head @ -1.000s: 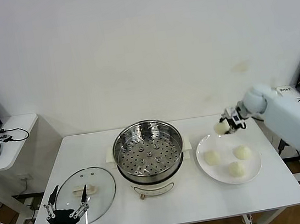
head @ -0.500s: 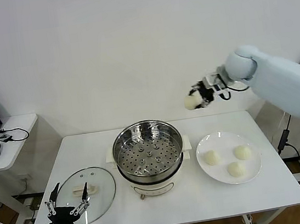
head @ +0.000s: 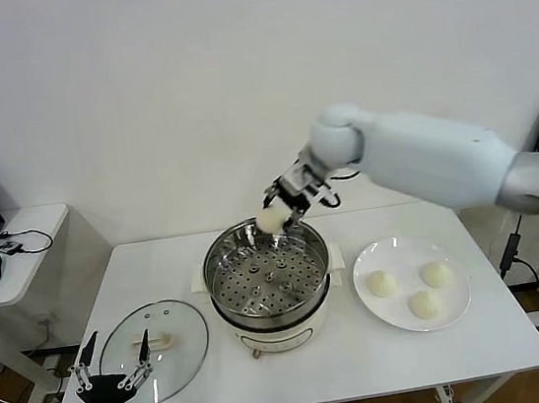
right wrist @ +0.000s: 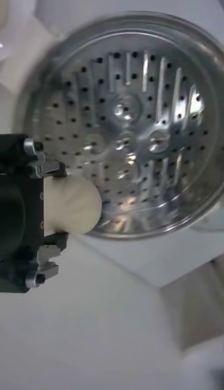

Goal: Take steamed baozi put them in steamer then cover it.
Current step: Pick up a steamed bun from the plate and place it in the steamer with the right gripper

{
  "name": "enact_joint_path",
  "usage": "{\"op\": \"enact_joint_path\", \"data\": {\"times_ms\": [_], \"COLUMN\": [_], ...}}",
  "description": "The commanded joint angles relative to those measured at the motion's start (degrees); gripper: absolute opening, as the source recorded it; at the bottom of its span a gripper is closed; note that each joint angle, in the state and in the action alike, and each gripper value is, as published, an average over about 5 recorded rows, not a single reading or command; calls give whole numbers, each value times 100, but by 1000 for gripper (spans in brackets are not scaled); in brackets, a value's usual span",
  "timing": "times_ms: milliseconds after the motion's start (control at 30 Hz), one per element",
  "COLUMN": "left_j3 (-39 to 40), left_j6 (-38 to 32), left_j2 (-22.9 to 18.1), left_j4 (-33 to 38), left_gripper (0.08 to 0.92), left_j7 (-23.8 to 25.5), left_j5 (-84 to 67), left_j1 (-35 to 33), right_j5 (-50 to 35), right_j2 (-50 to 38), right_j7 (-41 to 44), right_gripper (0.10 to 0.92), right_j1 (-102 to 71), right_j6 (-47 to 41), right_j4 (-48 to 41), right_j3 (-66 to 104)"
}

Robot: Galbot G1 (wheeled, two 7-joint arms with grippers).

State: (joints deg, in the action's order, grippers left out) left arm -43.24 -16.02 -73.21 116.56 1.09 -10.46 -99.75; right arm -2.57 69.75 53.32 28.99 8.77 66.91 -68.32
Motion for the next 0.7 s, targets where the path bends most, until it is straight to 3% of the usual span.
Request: {"op": "enact_joint_path", "data": {"times_ms": [33,267,700], "left_j3": [-34,-27,-23], "left_j6": [-14,-27,-30], "left_j2": [-27,-73,-41], "left_j4": [9,3,-101], "left_gripper": [823,823,823], "left_j7": [-3,-2,-1], "left_j5": [3,4,-3], "left_j1": [-33,-8,58], "right_j5": [482,1448,1984], "right_j2": [604,799,956], "right_j7": [-46,-261,-492], "right_gripper": [577,577,577], "right_j1": [-55,-296,-628], "right_j6": [468,1168,1680], "right_j4": [-290,-961,-1383], "right_j3": [-366,-306,-187]}}
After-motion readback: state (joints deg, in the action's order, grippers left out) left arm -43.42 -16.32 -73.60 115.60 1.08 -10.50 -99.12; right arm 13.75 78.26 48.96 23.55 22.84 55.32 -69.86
